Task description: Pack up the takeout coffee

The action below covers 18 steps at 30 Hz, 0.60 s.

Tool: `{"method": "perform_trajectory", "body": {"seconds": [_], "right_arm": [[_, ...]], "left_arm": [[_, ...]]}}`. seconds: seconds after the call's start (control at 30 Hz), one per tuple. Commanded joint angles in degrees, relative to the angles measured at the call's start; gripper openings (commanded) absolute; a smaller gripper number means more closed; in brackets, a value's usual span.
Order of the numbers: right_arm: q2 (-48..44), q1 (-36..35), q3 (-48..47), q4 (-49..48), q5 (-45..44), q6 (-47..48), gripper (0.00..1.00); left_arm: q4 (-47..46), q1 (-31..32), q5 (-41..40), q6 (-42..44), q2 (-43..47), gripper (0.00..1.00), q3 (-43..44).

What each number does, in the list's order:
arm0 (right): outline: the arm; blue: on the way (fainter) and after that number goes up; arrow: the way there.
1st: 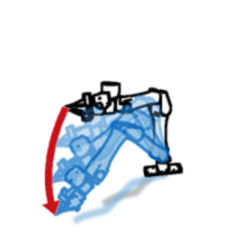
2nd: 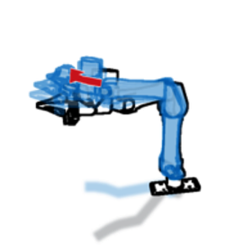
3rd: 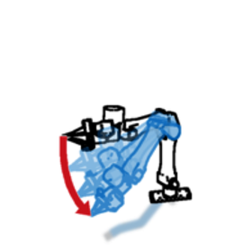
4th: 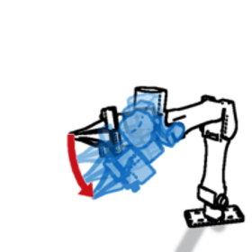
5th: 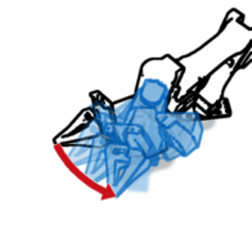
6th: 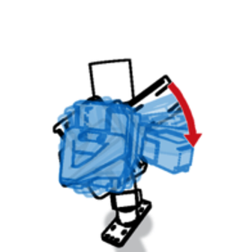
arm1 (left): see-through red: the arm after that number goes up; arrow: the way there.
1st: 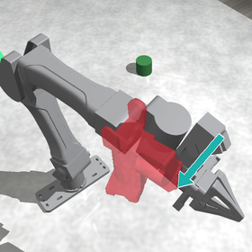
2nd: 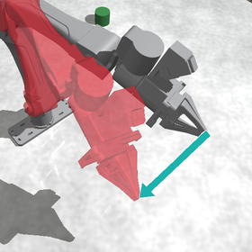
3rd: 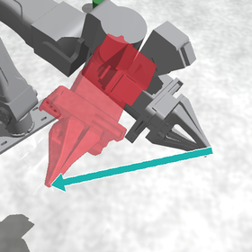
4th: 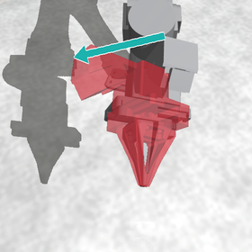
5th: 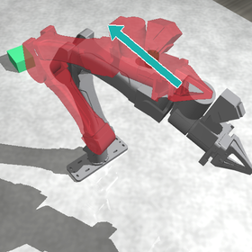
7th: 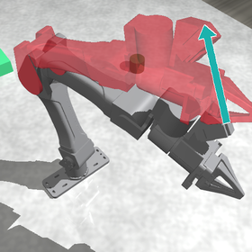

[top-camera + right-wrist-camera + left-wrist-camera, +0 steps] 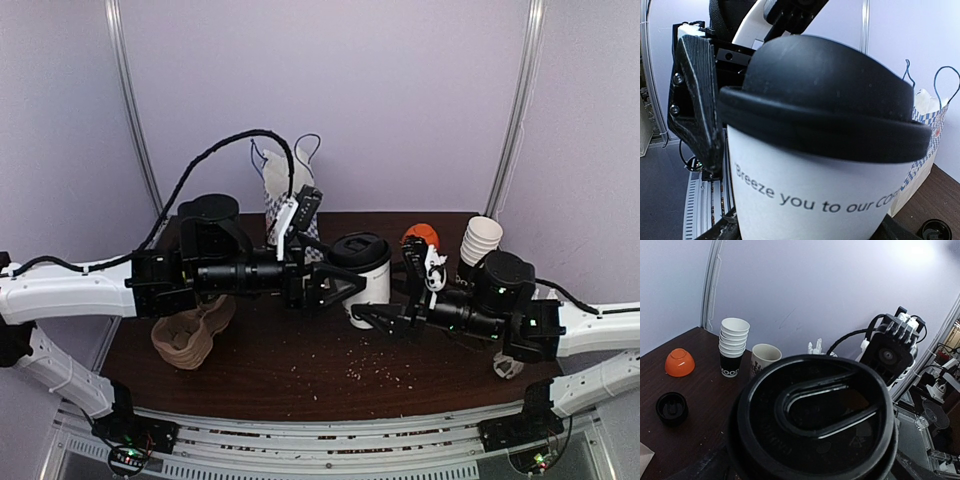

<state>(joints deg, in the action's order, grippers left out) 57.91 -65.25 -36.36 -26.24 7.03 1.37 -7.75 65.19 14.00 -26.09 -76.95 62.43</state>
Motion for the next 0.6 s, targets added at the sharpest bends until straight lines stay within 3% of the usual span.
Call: {"method": "perform_trajectory", "body": {"seconds": [0.0,0.3,0.43,0.57], "right_arm": [[0.9,-1.0,-1.9,-2.6,0.8,0.2,0.71],[2.1,-1.2,-2.3,-1.8,2.2,-0.2,0.76],[2.0,-1.2,-2.7,0.0,2.3,-0.8,0.81],[1.4,-1.3,-3.0,2.8,1.9,-1.6,0.91]], "left_arm": [[-2.7,-0.2,2.6,-0.1,-1.2,0.98,1.4],[-5.9,-0.2,3.9,0.1,-1.9,0.93,1.0],[-7.1,-0.2,4.1,0.8,-1.8,0.84,0.2],[-7.9,-0.2,2.1,1.5,-1.1,0.81,-1.5]]}}
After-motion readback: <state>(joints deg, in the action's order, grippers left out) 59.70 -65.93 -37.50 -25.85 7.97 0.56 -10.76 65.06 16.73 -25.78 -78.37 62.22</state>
